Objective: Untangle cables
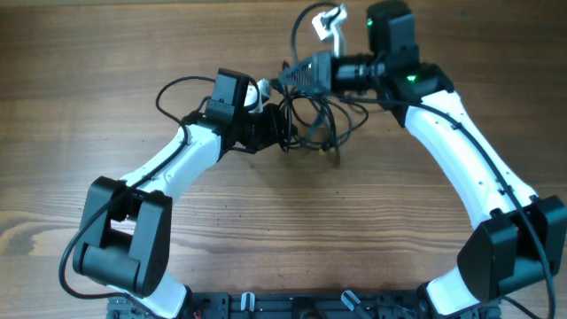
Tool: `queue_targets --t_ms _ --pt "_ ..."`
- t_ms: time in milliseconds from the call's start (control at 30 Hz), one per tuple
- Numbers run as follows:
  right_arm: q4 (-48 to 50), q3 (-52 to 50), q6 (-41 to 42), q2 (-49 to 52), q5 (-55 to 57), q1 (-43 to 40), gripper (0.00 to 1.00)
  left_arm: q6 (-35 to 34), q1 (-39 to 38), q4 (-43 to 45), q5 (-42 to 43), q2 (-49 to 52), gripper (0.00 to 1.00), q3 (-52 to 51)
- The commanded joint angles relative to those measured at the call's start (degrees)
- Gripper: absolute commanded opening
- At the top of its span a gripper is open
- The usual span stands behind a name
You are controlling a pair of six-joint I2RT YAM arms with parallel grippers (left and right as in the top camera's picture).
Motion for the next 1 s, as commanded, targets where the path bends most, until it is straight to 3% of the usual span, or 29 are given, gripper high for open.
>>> queue_targets --t_ms 0,100,200,267,367,467,533,700,900,967 --pt "16.44 1.99 18.32 -0.59 -15.41 -3.82 0.04 0.11 -0.33 -3.67 -8.85 0.79 0.04 -0.15" --pt "31.54 1.99 30.16 -0.59 -16.22 -8.57 0.04 0.11 -0.33 -5.27 -11.72 0.79 0.04 -0.15" --pt "34.51 1.97 32.15 -0.59 -13.79 -13.42 0.04 0.11 -0.33 -5.55 -12.39 0.79 0.04 -0.15" --pt "29.44 1.97 29.68 -0.59 -10.73 -16.57 0.04 0.13 -0.33 -5.81 -13.03 0.79 0.04 -0.15" --pt "13.44 1.97 18.97 -0.59 -2.16 -19.87 0.04 0.15 -0.33 -6.69 -13.64 0.79 0.04 -0.15" --pt "-8.00 1.97 4.83 -0.59 17.94 -21.05 0.04 0.15 -0.31 -7.69 -14.64 0.79 0.04 -0.15" --pt "-16.72 1.97 -1.64 -0.59 27.19 -20.98 0.04 0.15 -0.31 -8.22 -14.86 0.79 0.04 -0.15" --pt "-20.76 1.97 -11.02 -0.59 17.46 -19.34 0.11 0.15 -0.33 -6.43 -13.77 0.76 0.04 -0.15" --pt "-30.03 1.97 -15.28 -0.59 14.78 -14.23 0.19 0.13 -0.33 6.27 0.15 0.76 0.04 -0.13" --pt "-31.23 1.97 -16.50 -0.59 14.80 -12.92 0.27 0.09 -0.33 10.03 3.10 0.76 0.04 -0.13"
